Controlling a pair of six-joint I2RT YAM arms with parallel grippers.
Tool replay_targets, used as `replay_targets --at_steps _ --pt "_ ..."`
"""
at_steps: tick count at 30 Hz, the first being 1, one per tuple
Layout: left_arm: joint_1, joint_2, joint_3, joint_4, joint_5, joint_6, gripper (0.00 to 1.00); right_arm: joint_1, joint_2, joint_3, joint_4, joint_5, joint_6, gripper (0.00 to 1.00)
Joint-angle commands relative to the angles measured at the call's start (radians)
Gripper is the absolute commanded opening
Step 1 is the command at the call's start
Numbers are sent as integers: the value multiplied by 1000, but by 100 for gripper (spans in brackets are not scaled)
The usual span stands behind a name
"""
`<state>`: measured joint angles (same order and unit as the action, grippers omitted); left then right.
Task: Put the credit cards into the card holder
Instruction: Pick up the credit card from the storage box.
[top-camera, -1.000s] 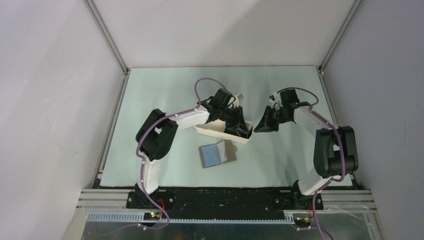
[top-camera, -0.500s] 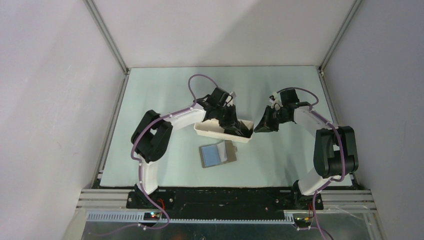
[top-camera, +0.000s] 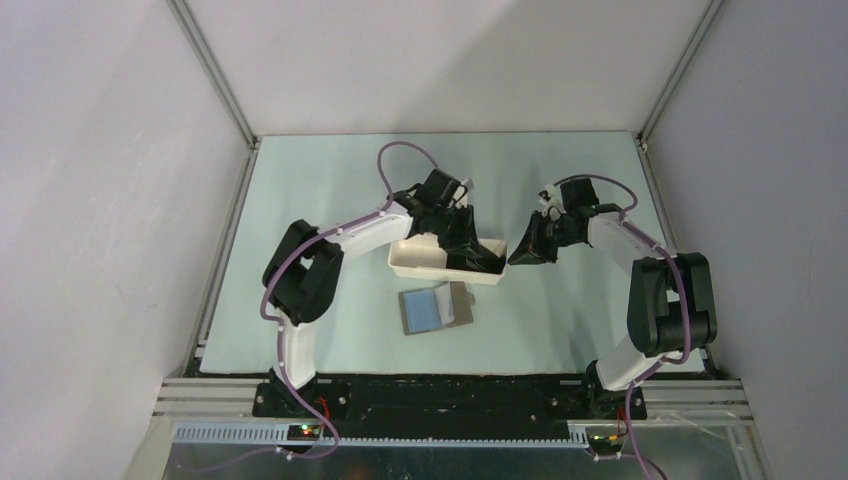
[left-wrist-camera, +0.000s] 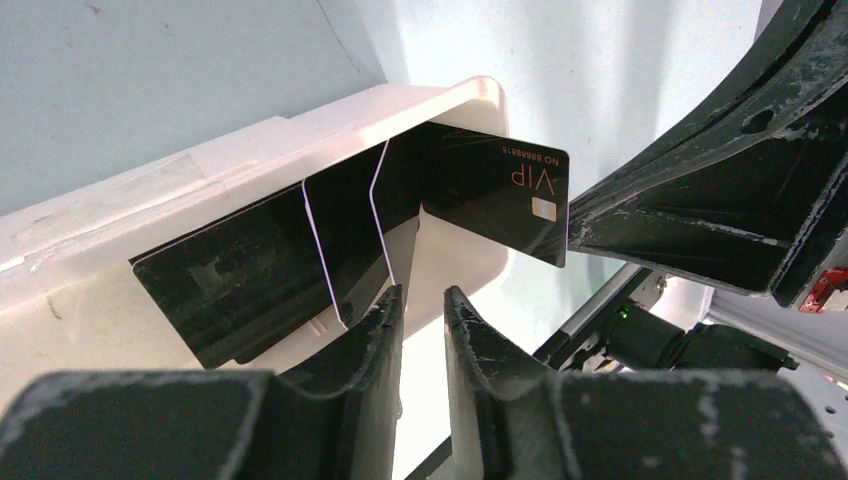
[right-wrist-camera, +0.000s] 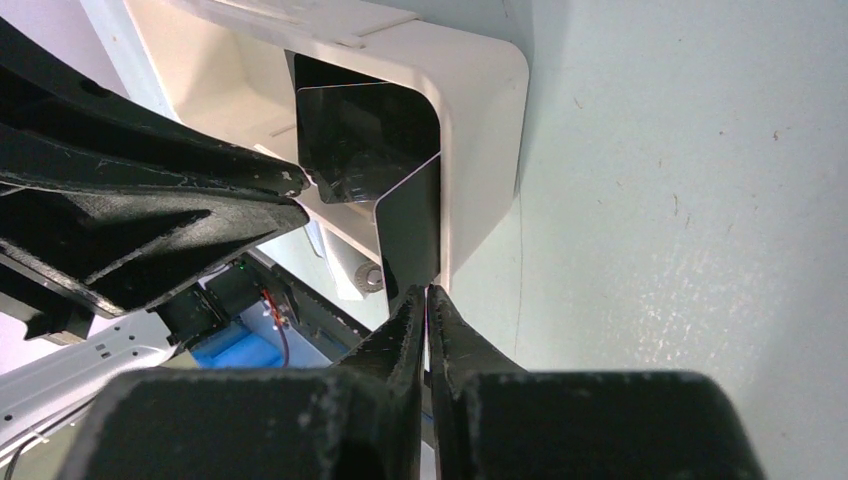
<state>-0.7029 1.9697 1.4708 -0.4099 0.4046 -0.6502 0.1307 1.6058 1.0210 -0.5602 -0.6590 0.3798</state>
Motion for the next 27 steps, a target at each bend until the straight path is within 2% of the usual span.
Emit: replay_targets --at_steps 1,4,8,11,14,21,23,27 --pt "-6 12 48 0 29 24 28 -4 -62 0 6 1 -6 9" --pt "-6 27 59 0 31 22 29 -5 -74 0 6 5 -7 15" --pt "-9 19 54 0 17 28 32 -5 -78 1 2 4 -5 18" --pt "-12 -8 42 0 -14 32 40 -5 -83 -1 1 5 -5 23" --pt "-11 -23 37 -2 -34 37 43 -5 -89 0 8 1 2 26" --pt "-12 -47 23 -3 -66 44 49 27 -95 43 -30 67 2 41" --pt "-11 -68 18 -4 -85 50 51 51 -90 70 -51 108 0 43" --pt "-9 -130 3 -3 -135 62 55 110 -60 139 -120 233 -7 38"
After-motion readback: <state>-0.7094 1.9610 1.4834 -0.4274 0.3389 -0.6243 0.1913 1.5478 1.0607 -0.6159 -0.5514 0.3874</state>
